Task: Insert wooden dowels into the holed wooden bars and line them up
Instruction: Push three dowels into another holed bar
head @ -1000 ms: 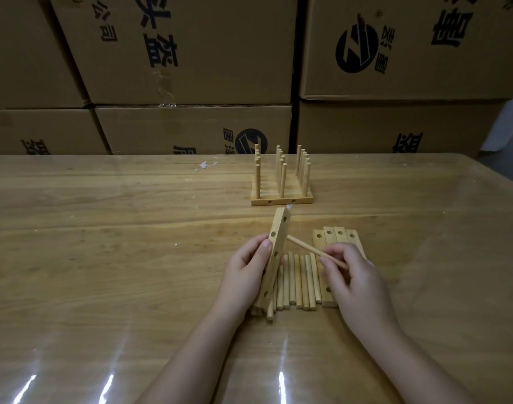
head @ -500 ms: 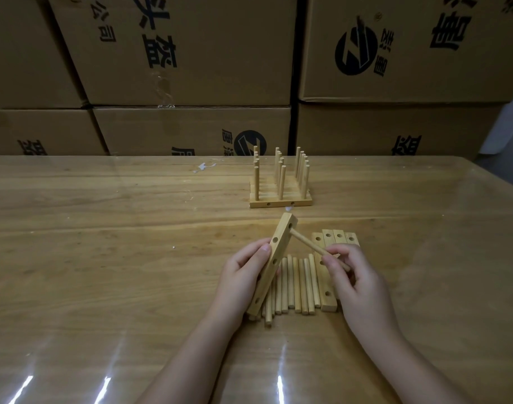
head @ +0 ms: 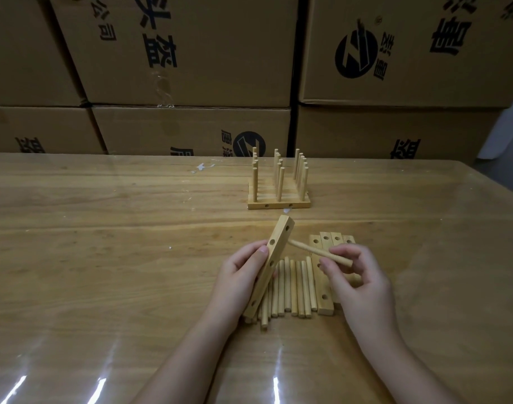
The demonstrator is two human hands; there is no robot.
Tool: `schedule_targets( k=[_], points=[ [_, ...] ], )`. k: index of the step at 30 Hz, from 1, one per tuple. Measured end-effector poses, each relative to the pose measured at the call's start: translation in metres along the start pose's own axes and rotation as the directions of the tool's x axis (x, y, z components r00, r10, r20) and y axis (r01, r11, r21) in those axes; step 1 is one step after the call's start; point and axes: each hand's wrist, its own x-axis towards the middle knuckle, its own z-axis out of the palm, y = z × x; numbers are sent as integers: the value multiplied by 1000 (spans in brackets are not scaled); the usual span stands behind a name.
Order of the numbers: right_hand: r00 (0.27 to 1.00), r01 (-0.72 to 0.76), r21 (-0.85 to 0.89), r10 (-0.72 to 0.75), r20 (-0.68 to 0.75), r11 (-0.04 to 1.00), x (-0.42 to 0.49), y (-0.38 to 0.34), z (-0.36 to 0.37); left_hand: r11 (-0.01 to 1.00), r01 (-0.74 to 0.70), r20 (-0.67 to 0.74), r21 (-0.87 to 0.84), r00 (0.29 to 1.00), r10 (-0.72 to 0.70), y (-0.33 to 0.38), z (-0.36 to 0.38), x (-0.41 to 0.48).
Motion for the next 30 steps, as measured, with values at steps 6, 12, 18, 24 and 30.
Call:
schedule_targets(
  k=[6, 12, 18, 24, 30],
  points=[
    [995, 90, -45, -92, -42, 995, 1, 2, 0, 1000, -1, -10, -13, 1000, 1, 1, 1, -1],
    [1000, 29, -18, -29, 9, 999, 2, -2, 1, 1000, 11, -13, -14, 1000, -11, 3, 1, 0],
    [982, 30, -304, 28, 187, 952, 1, 5, 4, 1000, 3, -15, -26, 1000, -3, 1, 1, -1],
    [983, 158, -347, -113, 148, 924, 1, 1, 4, 1000, 2, -16, -20, 1000, -2, 1, 0, 0],
    [988, 152, -285, -134, 82, 946, 0, -4, 2, 1000, 5, 0, -15, 1000, -5, 0, 0, 0]
  ],
)
